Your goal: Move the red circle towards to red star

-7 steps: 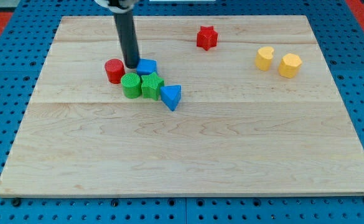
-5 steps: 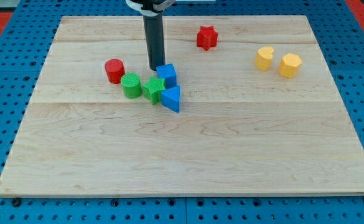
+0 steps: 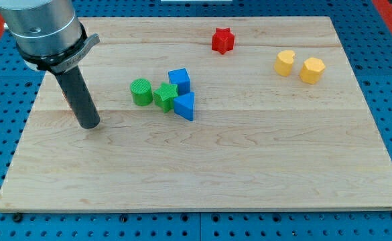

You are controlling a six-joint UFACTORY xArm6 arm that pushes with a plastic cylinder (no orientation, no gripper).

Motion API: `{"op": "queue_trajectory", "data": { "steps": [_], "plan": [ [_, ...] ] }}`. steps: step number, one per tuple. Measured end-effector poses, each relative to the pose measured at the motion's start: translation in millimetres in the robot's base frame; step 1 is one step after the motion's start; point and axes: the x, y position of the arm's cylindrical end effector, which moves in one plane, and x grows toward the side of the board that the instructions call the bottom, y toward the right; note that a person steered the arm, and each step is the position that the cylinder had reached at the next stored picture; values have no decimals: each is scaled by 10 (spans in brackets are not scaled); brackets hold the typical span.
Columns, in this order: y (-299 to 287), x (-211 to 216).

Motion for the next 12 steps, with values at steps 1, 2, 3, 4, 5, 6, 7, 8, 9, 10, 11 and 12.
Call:
{"op": "queue_trajectory", "data": {
  "steps": [1,2,3,4,5,6,7,8,9,10,11,12],
  "plan": [
    [-174,0],
    [-859,-513],
    [143,-850],
    [315,-930],
    [-296,-742],
    [-237,79],
    [404,202],
    [463,-263],
    [479,-710],
    [631,-1072],
    [258,-1174],
    [385,-1311]
  ]
}}
